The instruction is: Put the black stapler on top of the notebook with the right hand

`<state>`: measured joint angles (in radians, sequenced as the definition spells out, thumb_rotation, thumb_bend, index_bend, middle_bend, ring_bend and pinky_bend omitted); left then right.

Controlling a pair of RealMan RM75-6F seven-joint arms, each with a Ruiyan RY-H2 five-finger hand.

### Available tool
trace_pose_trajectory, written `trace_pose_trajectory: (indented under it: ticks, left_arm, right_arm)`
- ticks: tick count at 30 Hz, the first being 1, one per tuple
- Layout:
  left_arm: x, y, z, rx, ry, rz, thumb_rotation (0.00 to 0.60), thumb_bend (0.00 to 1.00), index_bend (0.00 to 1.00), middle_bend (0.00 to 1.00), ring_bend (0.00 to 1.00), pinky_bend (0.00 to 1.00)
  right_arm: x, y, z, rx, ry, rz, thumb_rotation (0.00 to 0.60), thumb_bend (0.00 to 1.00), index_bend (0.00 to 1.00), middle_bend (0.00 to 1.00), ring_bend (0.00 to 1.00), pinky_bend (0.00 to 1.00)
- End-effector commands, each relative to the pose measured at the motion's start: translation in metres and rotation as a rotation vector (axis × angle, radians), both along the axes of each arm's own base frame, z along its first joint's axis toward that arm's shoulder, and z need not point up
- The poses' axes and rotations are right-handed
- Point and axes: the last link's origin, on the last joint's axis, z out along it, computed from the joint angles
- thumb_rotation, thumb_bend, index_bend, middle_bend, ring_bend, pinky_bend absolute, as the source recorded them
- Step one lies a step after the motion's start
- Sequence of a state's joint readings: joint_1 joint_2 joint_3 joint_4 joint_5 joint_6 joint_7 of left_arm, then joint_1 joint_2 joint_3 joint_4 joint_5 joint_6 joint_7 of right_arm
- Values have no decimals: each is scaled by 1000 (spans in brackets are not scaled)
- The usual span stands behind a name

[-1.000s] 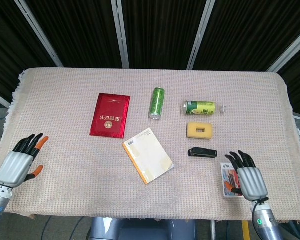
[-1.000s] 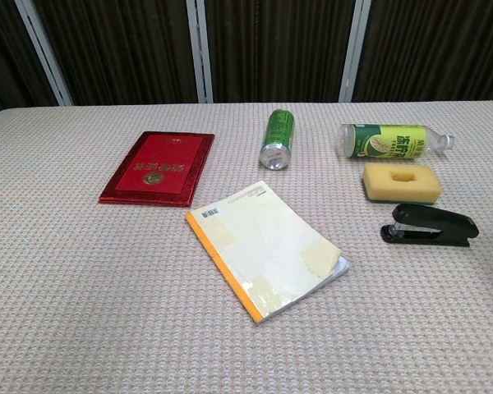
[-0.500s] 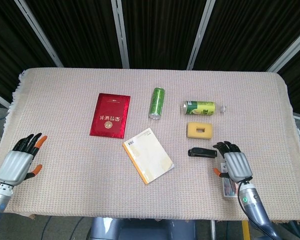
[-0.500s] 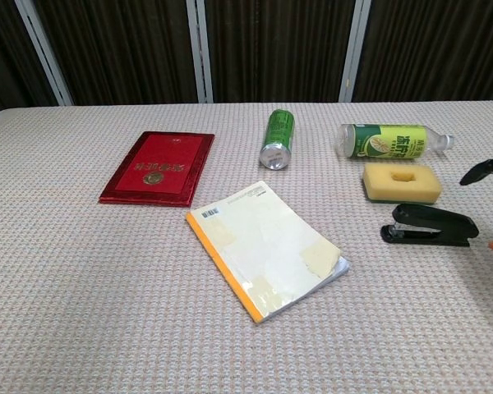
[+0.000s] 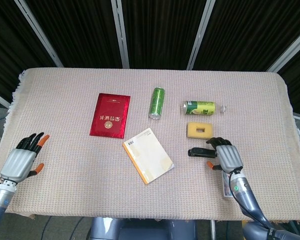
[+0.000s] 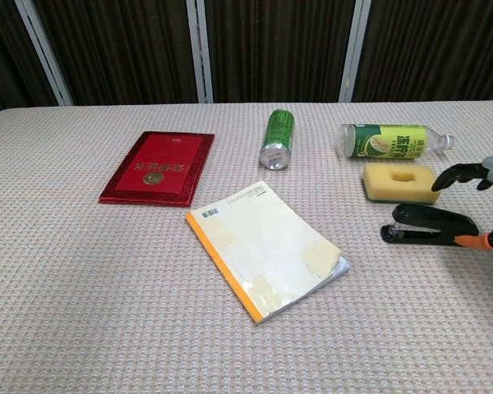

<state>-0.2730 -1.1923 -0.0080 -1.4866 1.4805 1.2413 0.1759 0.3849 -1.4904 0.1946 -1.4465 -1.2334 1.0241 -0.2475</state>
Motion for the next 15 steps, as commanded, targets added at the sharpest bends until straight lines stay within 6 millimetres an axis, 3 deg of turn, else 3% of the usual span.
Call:
trace_pose_trajectory:
  ticks: [1,10,15]
  left_arm:
    - [0,1,1,2,-2,1,600,322,0,0,0,133]
    - [-1,3,0,-6,-4,6,600,322,0,0,0,133]
    - [-2,4,-1,-10,-4,12,600,321,0,0,0,133]
  right_arm:
    - [-1,-4,-6,3,-7,-11,600,228,257,202,165,232]
    - [-5,-9,-19,7,-11,-16,600,234,355,250,230,311]
    - [-9,-12,-25,9,-9,-22,600,249,426,317,315,415]
